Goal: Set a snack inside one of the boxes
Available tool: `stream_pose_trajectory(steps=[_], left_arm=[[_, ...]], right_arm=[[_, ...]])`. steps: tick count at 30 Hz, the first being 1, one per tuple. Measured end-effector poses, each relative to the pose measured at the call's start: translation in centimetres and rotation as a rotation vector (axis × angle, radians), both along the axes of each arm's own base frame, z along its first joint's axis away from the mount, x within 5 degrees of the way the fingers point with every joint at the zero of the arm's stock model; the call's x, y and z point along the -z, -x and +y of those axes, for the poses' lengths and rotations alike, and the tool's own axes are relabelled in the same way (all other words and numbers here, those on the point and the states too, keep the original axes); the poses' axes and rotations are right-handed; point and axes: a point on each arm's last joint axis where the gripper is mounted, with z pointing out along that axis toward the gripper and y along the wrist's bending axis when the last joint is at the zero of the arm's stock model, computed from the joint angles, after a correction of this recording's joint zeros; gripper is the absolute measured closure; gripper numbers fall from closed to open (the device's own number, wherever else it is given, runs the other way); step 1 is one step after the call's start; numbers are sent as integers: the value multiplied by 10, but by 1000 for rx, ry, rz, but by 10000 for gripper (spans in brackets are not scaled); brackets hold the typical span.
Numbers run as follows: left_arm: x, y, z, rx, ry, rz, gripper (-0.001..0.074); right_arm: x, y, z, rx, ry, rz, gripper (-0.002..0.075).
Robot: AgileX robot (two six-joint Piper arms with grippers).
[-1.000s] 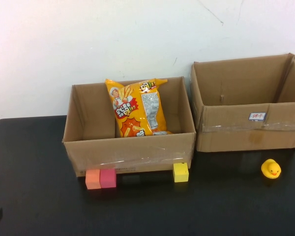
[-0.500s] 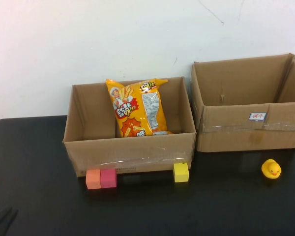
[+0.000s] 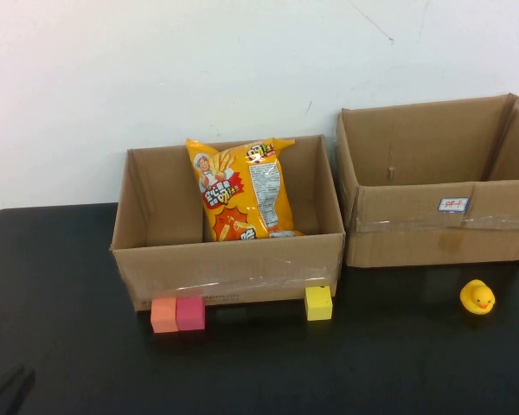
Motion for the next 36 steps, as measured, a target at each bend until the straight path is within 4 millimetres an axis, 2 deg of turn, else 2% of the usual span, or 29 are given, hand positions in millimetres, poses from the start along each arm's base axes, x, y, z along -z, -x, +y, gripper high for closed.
stream_pose_trajectory(steps=[10,15,20,24,28,33,36], left_arm=[[0,0,0,-3,33,19,735],[7,0,8,-133,136,98,735],[23,5,15,-232,171,52,736],[45,9,18,-304,225,47,735],[58,12,20,-339,161,162,735],[59,13,19,-305,36,155,736],[59,13,18,-289,54,164,735]], right_arm=[[0,0,0,0,-1,1,727],[0,0,0,0,-1,1,727],[0,0,0,0,-2,-1,727],[0,0,0,0,-3,-2,727],[0,0,0,0,-3,-2,727],[0,0,0,0,-3,-2,727],[0,0,0,0,-3,-2,727]])
